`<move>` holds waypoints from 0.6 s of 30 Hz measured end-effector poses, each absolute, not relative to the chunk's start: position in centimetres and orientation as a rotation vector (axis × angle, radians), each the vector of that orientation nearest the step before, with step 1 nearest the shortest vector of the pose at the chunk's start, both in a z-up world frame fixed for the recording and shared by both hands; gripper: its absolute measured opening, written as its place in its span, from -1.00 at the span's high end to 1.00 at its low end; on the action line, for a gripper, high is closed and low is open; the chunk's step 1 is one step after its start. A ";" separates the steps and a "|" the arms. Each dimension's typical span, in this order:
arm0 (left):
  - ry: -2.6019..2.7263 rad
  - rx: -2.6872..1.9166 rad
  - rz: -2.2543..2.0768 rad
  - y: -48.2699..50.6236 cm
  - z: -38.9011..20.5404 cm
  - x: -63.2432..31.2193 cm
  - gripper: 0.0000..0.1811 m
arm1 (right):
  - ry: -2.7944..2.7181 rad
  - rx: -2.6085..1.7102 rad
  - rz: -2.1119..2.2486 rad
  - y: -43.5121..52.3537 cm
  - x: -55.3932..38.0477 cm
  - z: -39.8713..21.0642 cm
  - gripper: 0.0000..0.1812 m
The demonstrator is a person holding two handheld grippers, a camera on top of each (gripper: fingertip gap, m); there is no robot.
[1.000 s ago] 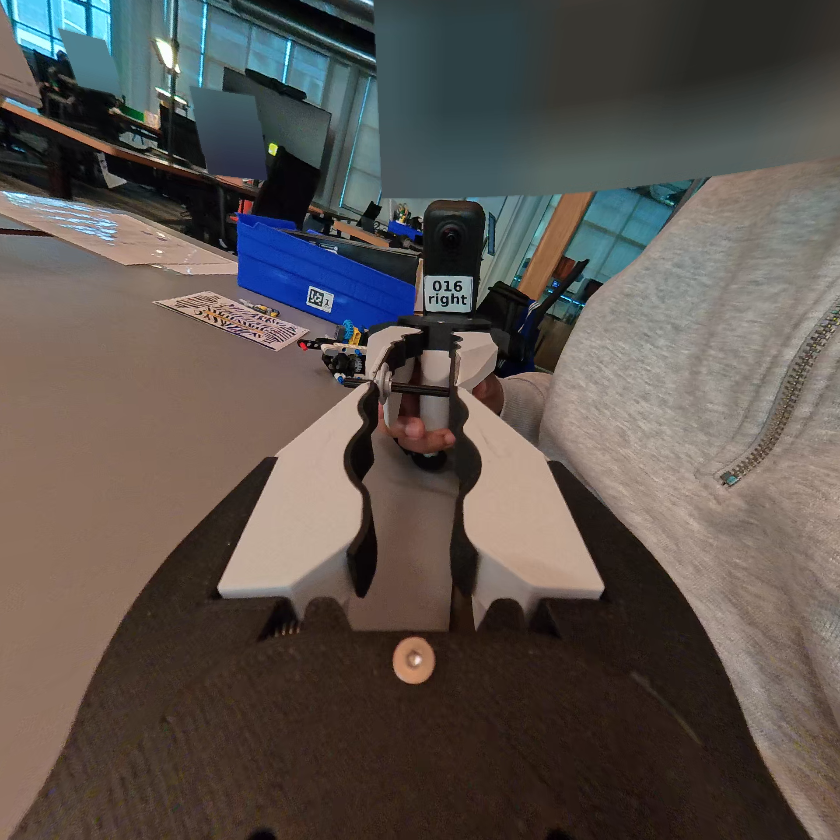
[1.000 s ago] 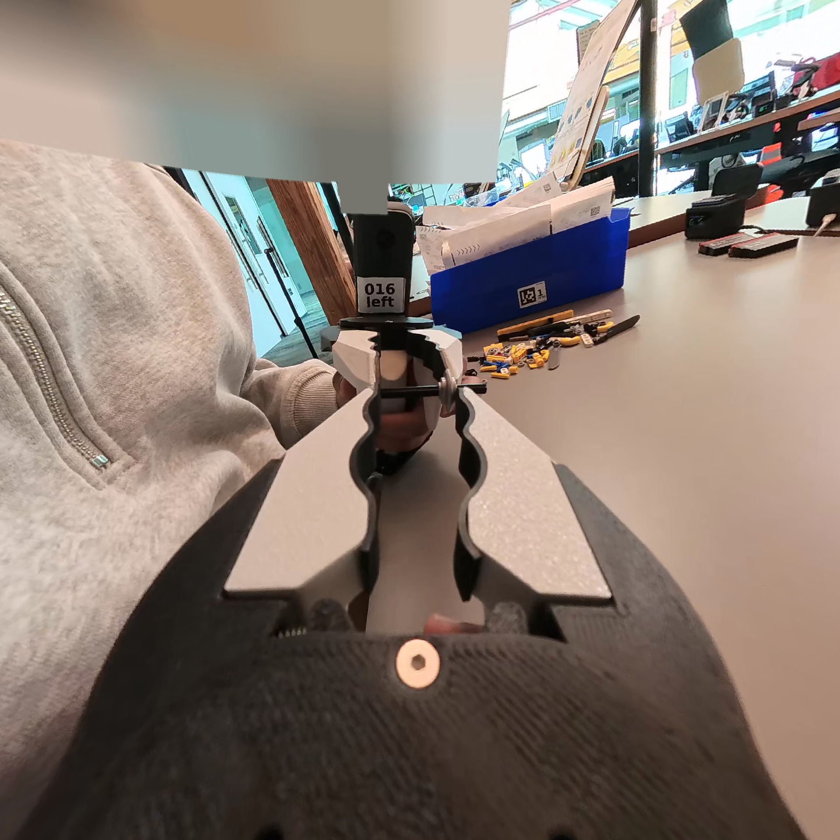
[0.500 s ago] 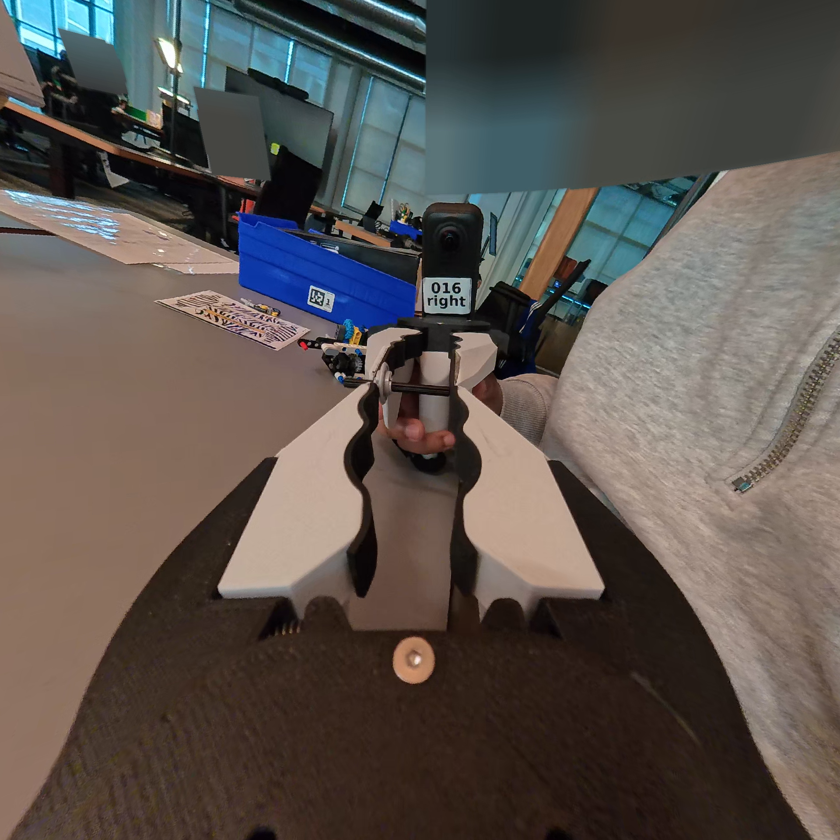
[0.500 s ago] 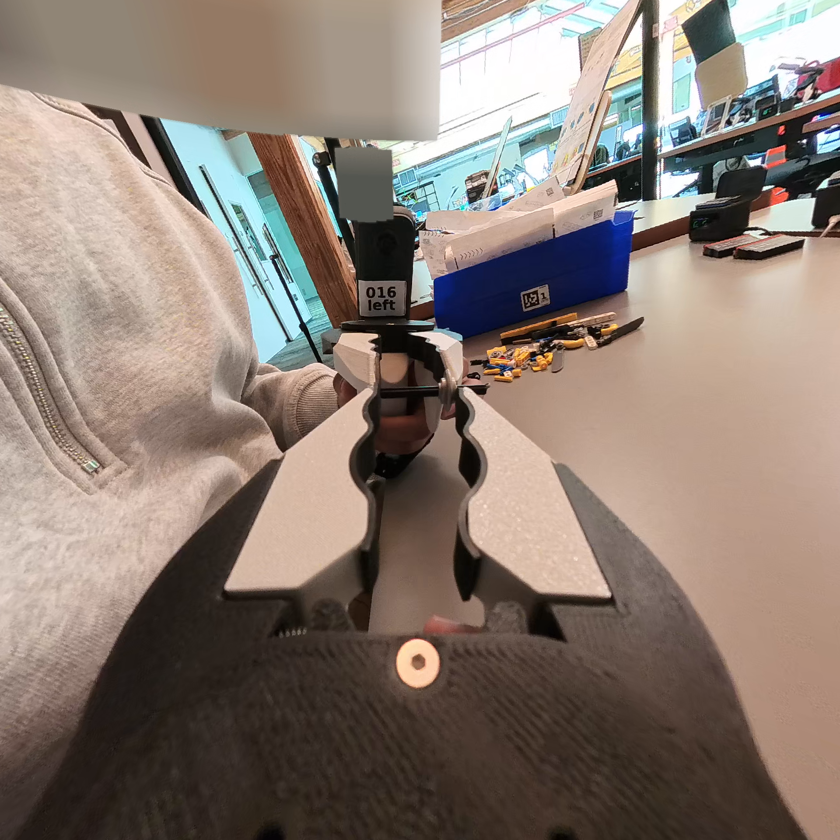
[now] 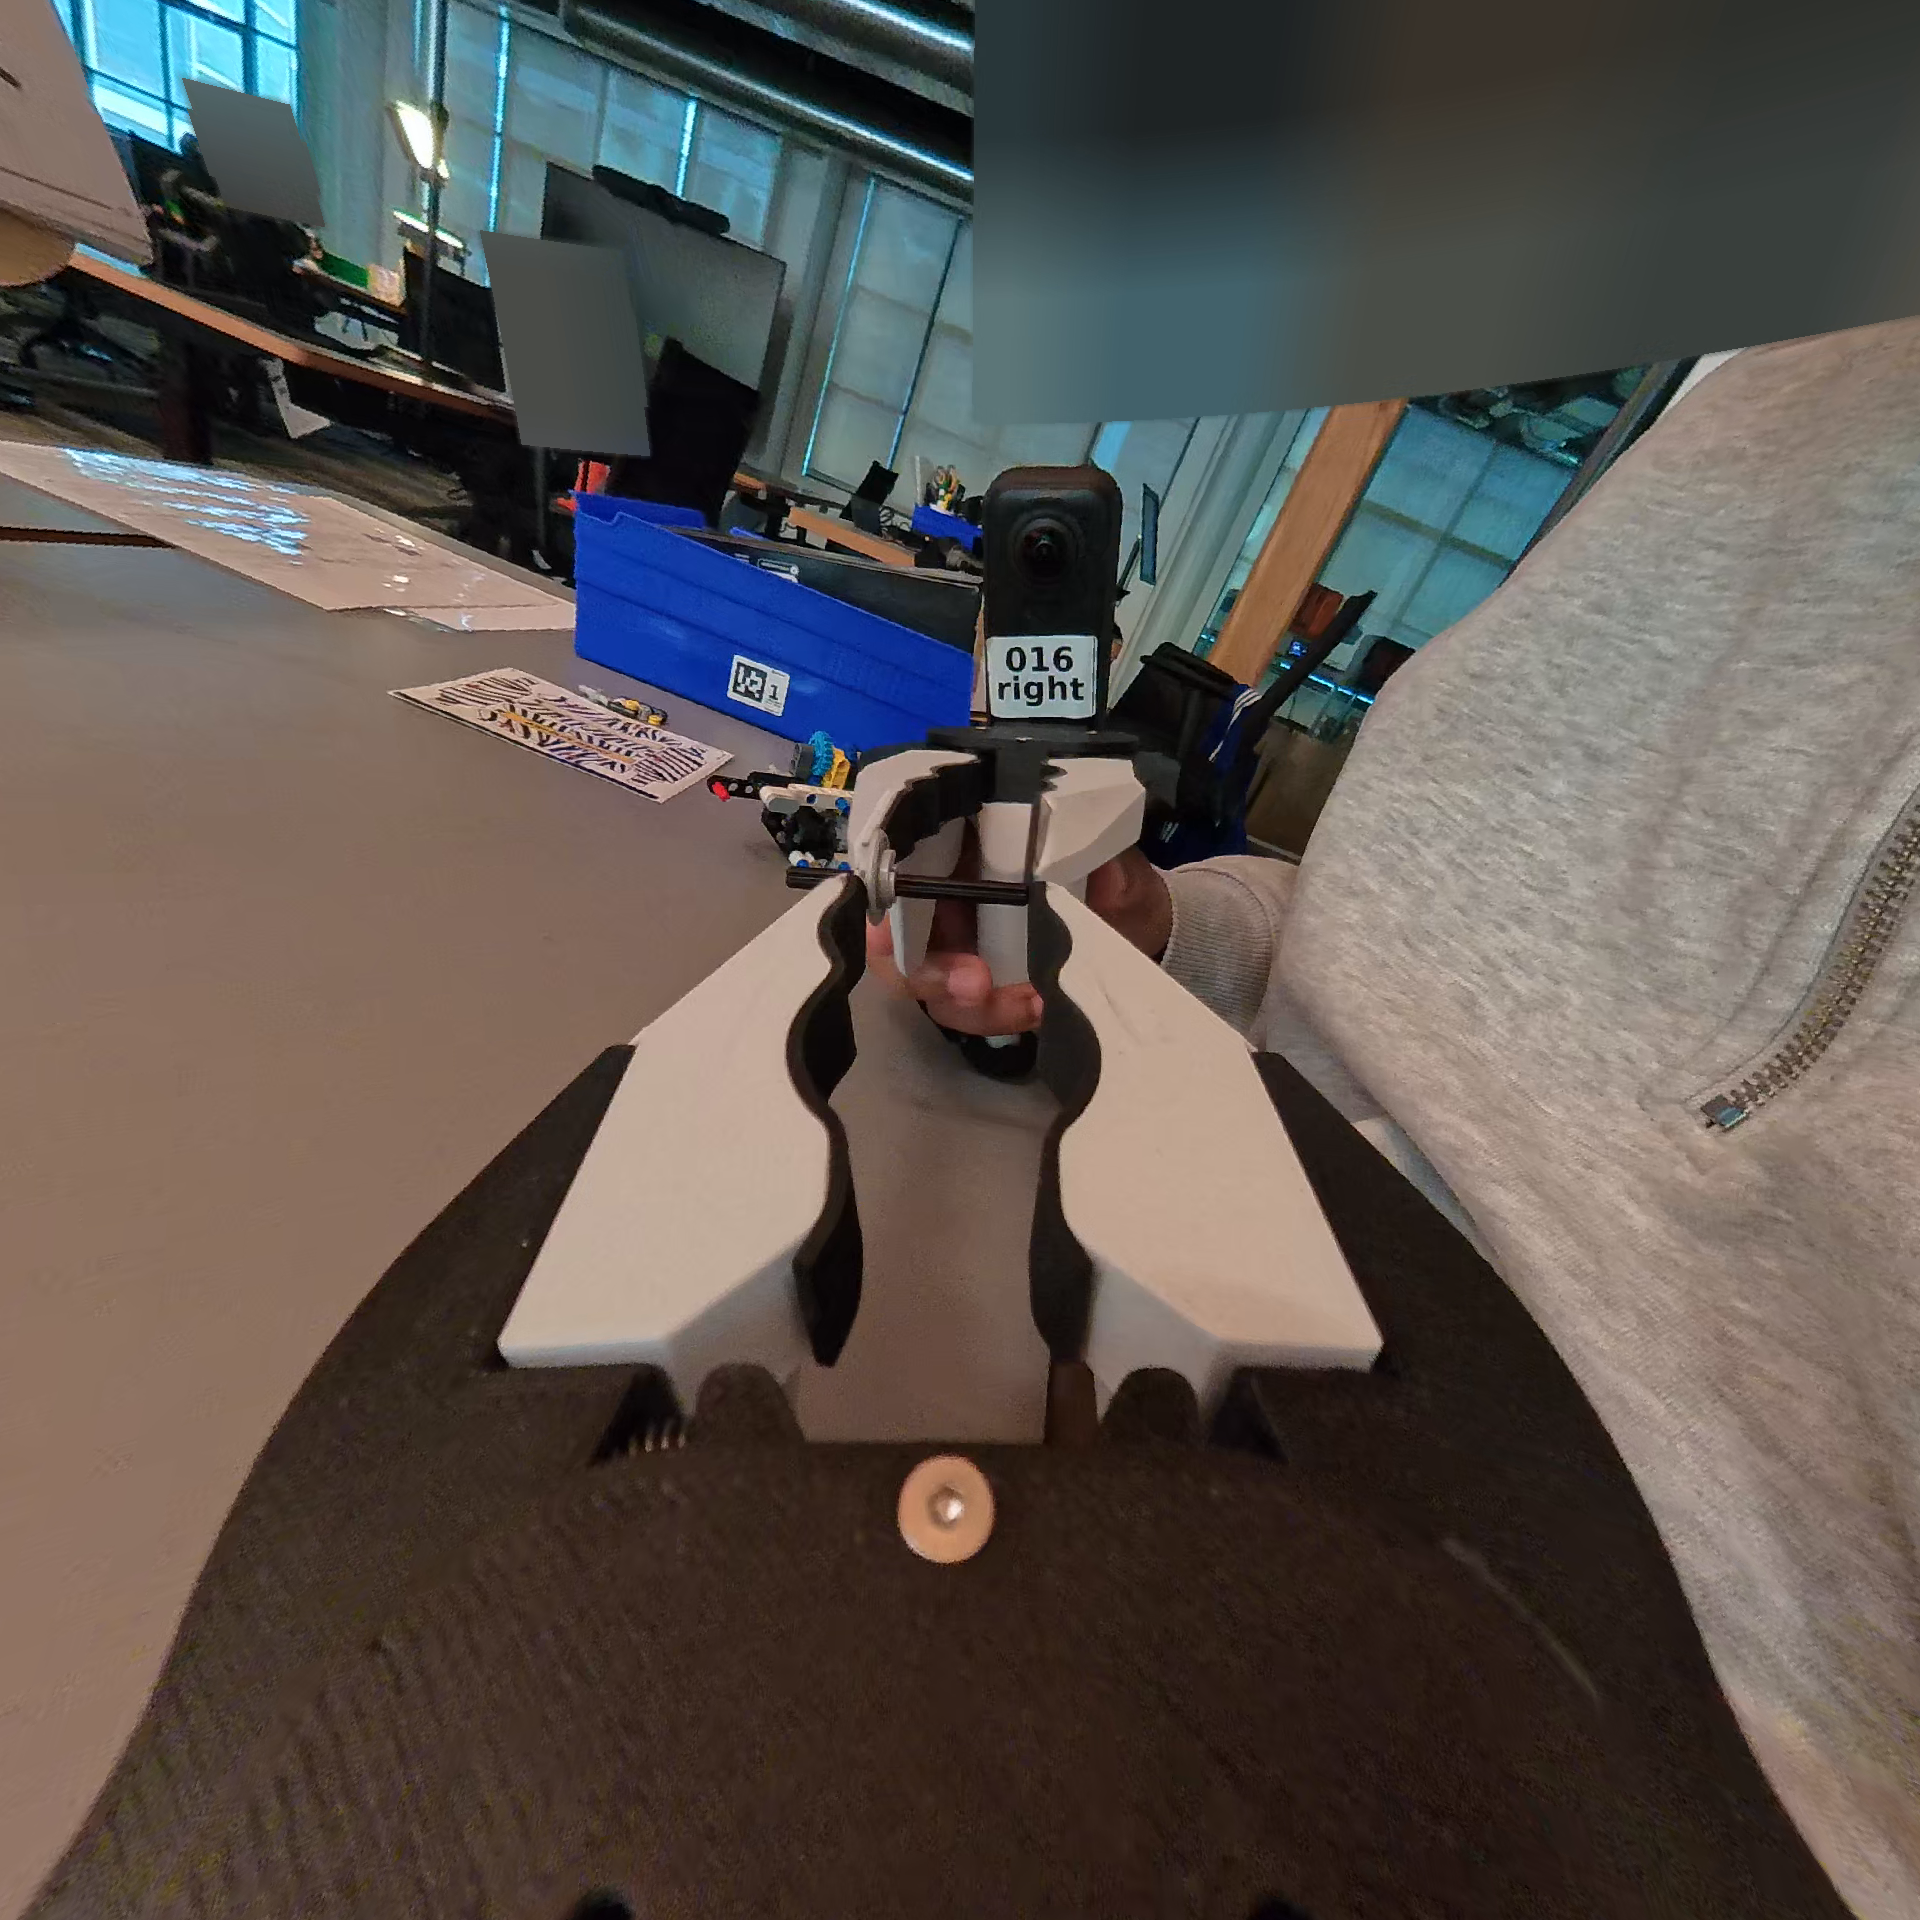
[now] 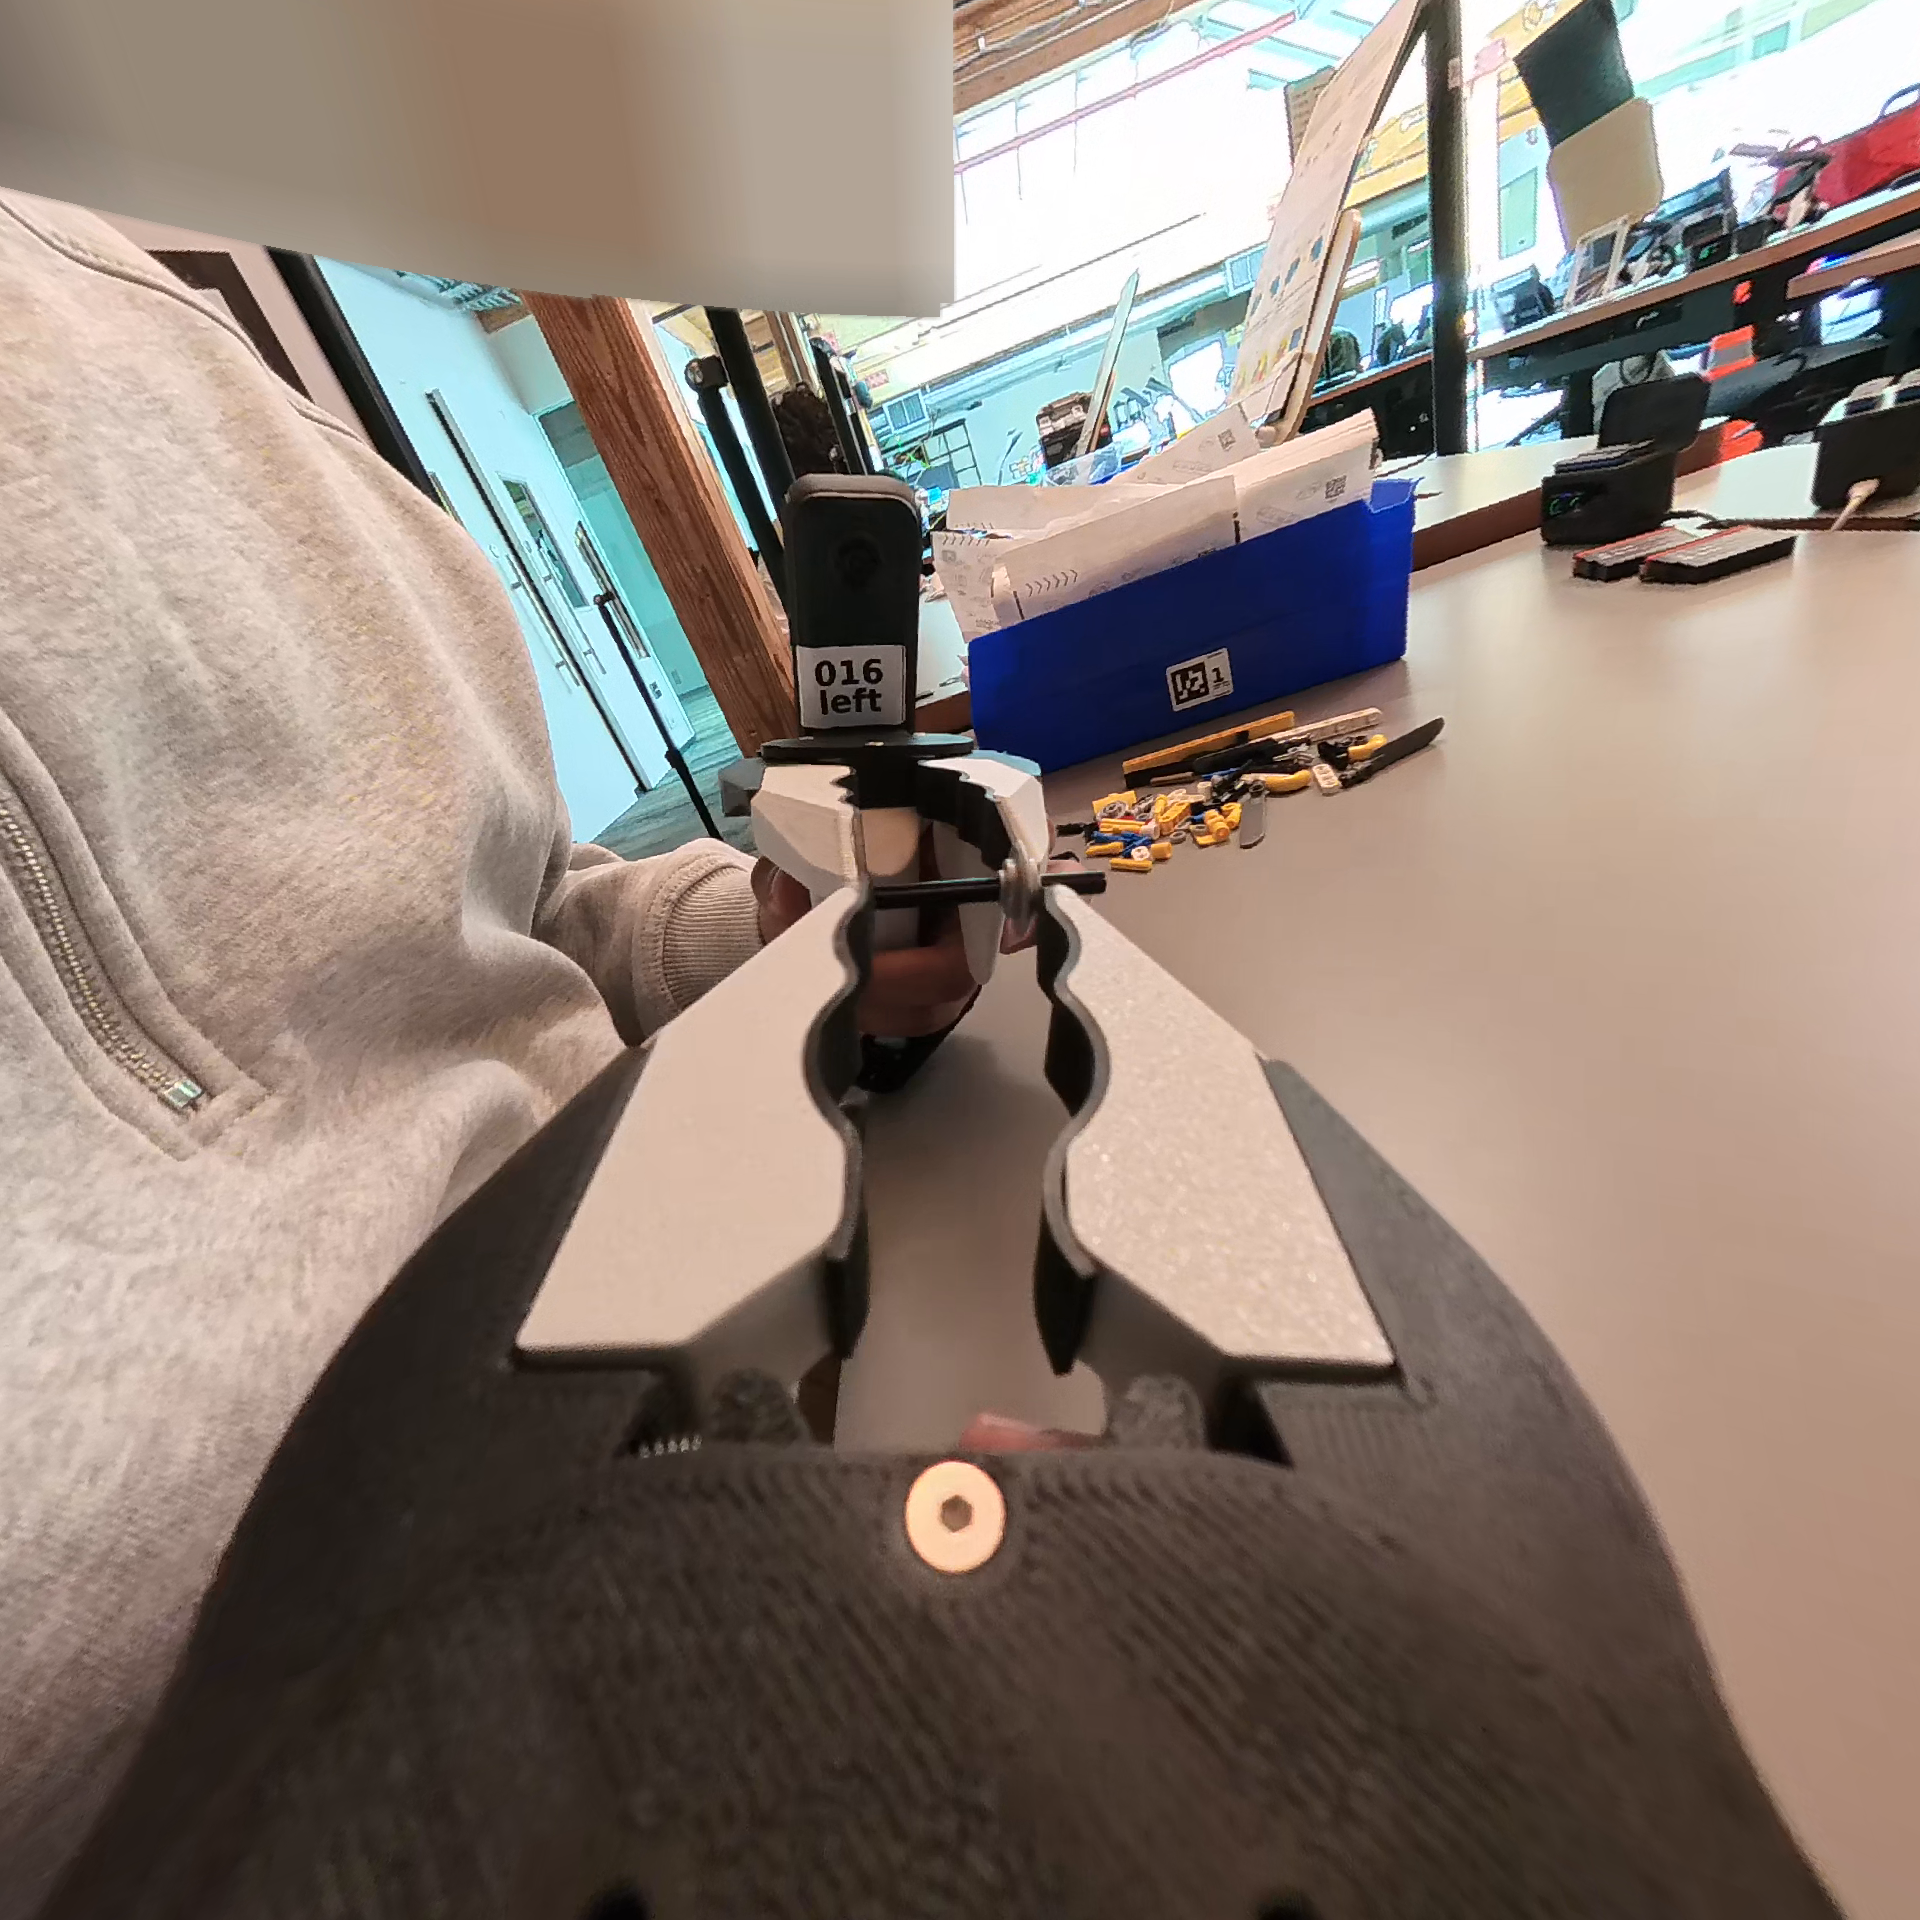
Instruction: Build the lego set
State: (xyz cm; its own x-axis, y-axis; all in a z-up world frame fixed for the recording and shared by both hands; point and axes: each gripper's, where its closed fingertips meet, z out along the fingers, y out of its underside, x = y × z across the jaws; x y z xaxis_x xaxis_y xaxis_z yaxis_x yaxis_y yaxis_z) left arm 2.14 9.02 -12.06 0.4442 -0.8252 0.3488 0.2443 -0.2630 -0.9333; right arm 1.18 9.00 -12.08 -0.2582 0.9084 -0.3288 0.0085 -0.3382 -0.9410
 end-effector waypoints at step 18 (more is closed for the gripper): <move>0.351 -1.575 -1.023 11.7 -13.0 -0.2 0.69 | -1.251 -1.274 1.111 11.9 1.0 -14.1 0.74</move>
State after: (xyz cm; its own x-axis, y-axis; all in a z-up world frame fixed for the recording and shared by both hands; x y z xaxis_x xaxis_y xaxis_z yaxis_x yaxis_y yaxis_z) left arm -0.21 11.67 -13.03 0.5725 -0.7069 0.4153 0.3025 -0.2887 -0.9084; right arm 0.95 11.89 -14.06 0.0457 0.9985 0.0299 0.0878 0.0258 -0.9958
